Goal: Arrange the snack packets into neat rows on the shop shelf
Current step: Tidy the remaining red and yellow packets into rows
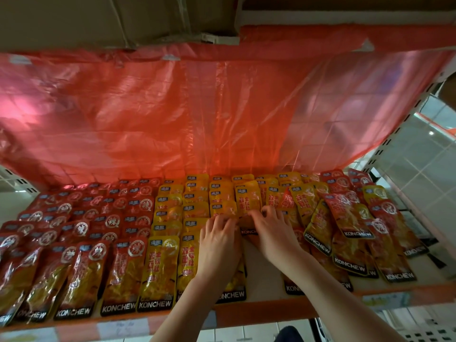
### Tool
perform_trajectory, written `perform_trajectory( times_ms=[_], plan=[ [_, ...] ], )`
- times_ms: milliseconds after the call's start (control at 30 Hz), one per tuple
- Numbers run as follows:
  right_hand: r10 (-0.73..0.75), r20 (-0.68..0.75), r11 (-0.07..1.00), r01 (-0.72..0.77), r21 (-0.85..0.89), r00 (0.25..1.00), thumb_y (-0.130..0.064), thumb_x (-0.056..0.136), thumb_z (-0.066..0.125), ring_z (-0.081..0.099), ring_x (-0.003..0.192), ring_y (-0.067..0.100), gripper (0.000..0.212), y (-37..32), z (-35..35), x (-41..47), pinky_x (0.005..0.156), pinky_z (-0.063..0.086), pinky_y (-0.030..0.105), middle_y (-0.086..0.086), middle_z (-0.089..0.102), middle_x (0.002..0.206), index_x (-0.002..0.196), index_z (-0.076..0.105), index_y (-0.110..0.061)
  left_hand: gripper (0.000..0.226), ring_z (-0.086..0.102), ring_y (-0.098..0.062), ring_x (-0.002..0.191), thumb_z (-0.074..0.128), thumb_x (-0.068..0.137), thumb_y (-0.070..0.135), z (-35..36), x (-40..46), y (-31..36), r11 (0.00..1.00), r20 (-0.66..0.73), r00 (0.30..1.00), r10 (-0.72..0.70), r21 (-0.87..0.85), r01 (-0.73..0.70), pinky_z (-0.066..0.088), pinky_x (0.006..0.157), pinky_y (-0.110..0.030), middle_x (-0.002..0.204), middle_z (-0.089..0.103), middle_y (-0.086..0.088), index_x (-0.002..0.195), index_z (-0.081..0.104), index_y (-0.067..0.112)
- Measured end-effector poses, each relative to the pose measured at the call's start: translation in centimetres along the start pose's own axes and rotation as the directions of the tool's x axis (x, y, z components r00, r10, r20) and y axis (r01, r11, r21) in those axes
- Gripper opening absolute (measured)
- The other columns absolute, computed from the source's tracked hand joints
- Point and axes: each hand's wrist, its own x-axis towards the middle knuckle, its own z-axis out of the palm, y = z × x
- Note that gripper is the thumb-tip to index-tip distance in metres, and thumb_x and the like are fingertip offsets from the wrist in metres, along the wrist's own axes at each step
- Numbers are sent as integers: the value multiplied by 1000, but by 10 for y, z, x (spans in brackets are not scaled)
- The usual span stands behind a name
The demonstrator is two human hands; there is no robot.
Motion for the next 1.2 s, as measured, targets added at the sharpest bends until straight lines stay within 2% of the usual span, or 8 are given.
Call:
perform_trajectory(
  times_ms=[167, 367, 533, 633, 700, 767, 967, 1200],
  plan=[
    [6, -44, 999, -4, 35, 999, -19, 87, 62, 38, 116, 27, 48, 2, 4, 1, 95, 39, 37, 5, 37, 125, 129, 39, -22, 25, 51, -27, 106, 55, 89, 17, -2, 0, 2, 1000, 24, 1000, -4, -17, 4, 43, 87, -39, 117, 59, -3, 113, 60, 15],
    [-11, -94, 995, 19, 94, 996, -20, 92, 54, 39, 117, 23, 37, 8, 2, -4, 95, 40, 36, 3, 43, 124, 127, 44, -19, 29, 49, -28, 114, 50, 91, 12, -10, 7, 9, 999, 67, 996, 51, -4, -51, 42, 90, -40, 125, 56, -5, 119, 58, 14],
    [-15, -244, 991, 47, 126, 970, -14, 88, 59, 55, 105, 23, 35, 19, -5, -9, 83, 48, 33, 2, 57, 116, 122, 55, -16, 33, 48, -21, 117, 49, 93, 13, -15, 21, 20, 991, 121, 984, 135, -10, -134, 44, 90, -34, 123, 54, -1, 125, 53, 17],
    [5, -370, 981, 66, 180, 929, -12, 85, 64, 62, 89, 19, 24, 24, -11, -13, 68, 51, 27, 2, 64, 102, 109, 64, -14, 40, 35, -20, 129, 49, 95, 29, -6, 30, 27, 980, 241, 958, 158, 81, -181, 35, 103, -34, 138, 41, 0, 134, 41, 21],
    [31, -417, 974, 66, 217, 909, -10, 86, 63, 63, 80, 16, 17, 27, -17, -18, 58, 43, 16, 0, 66, 96, 102, 66, -14, 59, 20, -23, 139, 47, 92, 46, 3, 34, 30, 964, 339, 926, 168, 141, -226, 25, 110, -39, 150, 24, -1, 143, 27, 24],
    [49, -426, 966, 66, 251, 903, -10, 87, 61, 61, 76, 14, 15, 32, -19, -21, 54, 31, 7, -1, 65, 95, 100, 66, -14, 69, 11, -24, 142, 43, 88, 58, 11, 36, 31, 943, 368, 910, 193, 188, -276, 20, 112, -45, 156, 11, -2, 146, 18, 30],
    [60, -419, 948, 80, 308, 906, -9, 89, 59, 47, 64, -1, 15, 50, -19, -28, 50, 38, 9, -3, 65, 95, 102, 66, -14, 53, 13, -24, 141, 41, 91, 56, 20, 41, 31, 906, 374, 909, 185, 294, -306, 22, 111, -49, 155, 12, -2, 139, 33, 36],
    [28, -449, 960, 101, 261, 893, -6, 85, 63, 61, 73, 9, 16, 59, -18, -29, 53, 40, 10, -3, 66, 91, 98, 67, -14, 49, 18, -24, 139, 42, 91, 51, 19, 39, 37, 903, 344, 921, 181, 314, -294, 26, 109, -46, 154, 16, -3, 136, 35, 32]
  ],
)
